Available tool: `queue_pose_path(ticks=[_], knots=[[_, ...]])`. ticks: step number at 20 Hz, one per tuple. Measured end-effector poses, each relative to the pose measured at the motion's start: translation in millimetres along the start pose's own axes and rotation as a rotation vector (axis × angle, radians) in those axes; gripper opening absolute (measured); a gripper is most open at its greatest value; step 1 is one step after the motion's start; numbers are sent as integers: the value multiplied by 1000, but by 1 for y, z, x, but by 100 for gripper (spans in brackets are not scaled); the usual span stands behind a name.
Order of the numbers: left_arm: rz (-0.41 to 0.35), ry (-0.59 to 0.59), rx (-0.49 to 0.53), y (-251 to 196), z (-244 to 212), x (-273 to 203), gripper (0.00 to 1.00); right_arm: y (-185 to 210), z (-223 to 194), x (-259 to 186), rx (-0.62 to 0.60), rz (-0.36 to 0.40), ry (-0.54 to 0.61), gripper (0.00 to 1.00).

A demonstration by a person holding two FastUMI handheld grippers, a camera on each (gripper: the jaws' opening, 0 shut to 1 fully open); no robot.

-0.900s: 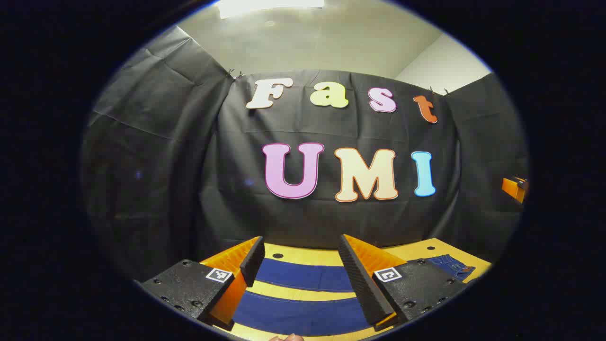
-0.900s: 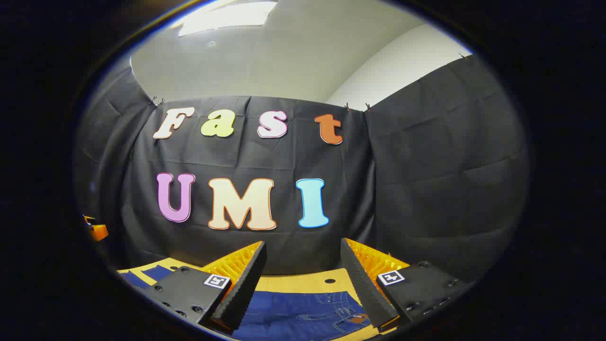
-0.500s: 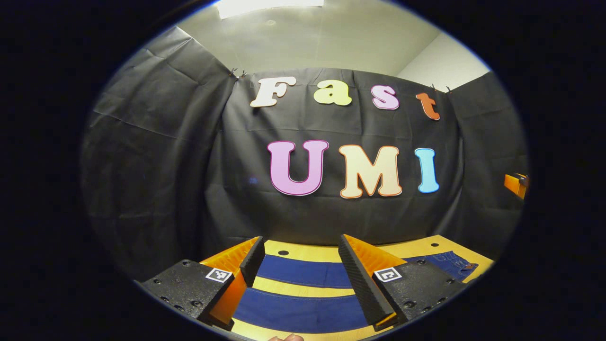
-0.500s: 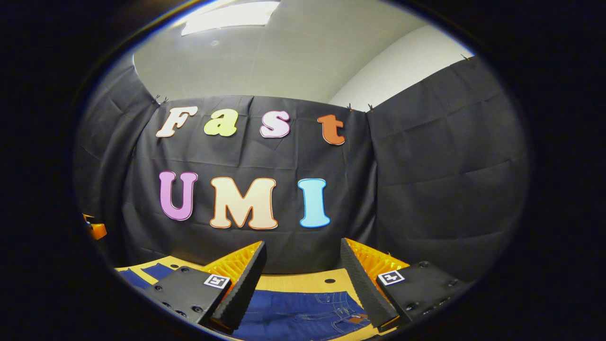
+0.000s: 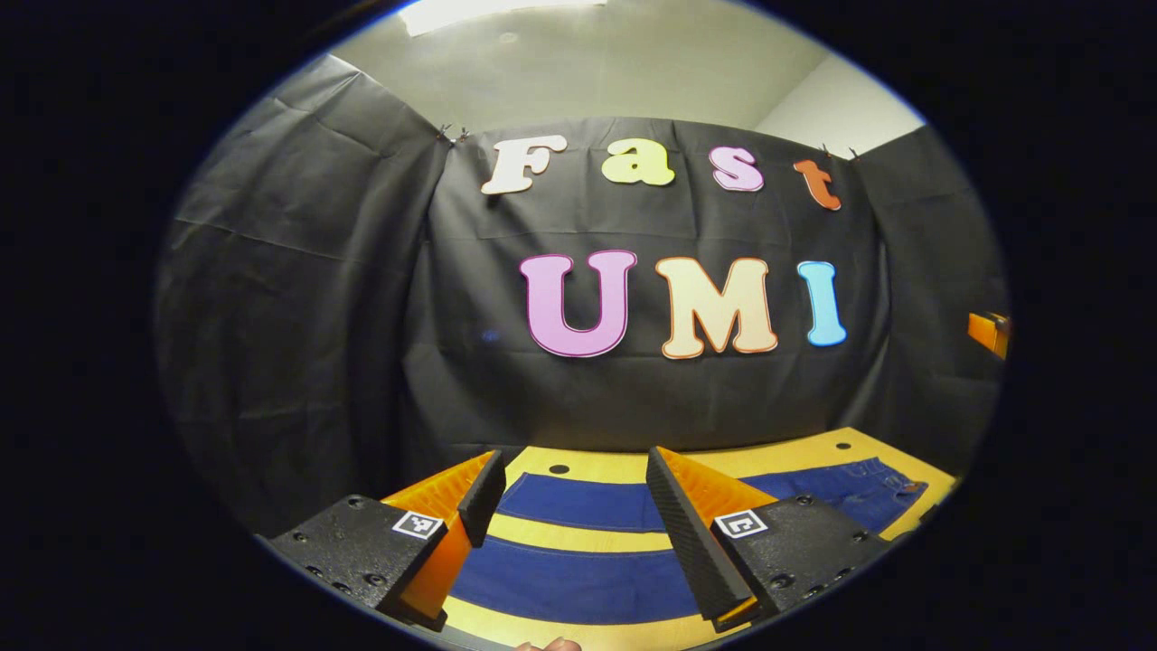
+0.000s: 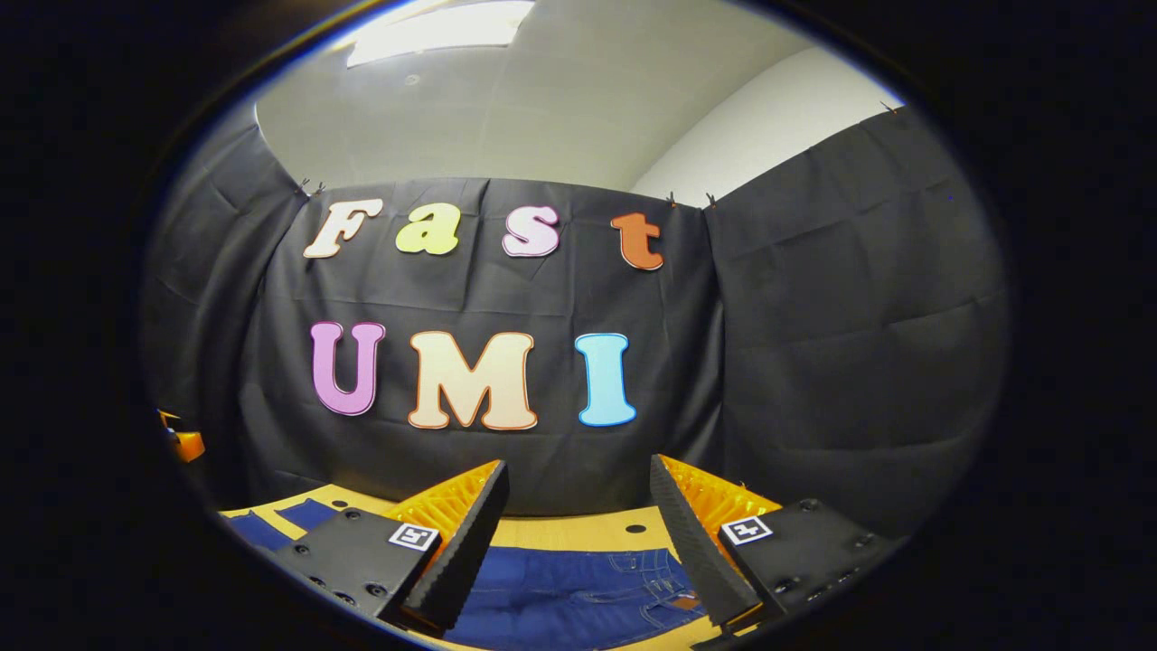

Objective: Grasp the waist and the cuffs of the jeans and fold them to make the two legs overlap; first hold the waist and fold one-third of the jeans toward the cuffs, then hold the cuffs and fold the remaining one-third in the same direction to finish folding.

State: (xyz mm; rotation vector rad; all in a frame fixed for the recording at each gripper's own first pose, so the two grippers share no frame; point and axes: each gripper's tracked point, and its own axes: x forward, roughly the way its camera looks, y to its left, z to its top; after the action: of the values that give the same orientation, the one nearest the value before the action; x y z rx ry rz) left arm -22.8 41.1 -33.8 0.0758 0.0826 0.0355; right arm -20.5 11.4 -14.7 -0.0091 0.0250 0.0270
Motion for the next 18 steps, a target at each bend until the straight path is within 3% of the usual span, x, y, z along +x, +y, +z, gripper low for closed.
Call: queue_pose_path(ticks=[4,8,10,12,18], knots=[[-10,58,99,25,-25,-5,96,3,-16,-13,-16,0,16,96],[-53,128,350,51,-49,-6,100,1,-30,-23,-13,-11,49,96],[-99,166,435,53,-64,-7,95,-3,-32,-27,-19,-22,51,97],[-170,231,518,51,-87,-13,95,-8,-33,-28,-30,-31,57,97],[-276,405,722,64,-161,-28,95,-13,-43,-31,-37,-43,90,97]])
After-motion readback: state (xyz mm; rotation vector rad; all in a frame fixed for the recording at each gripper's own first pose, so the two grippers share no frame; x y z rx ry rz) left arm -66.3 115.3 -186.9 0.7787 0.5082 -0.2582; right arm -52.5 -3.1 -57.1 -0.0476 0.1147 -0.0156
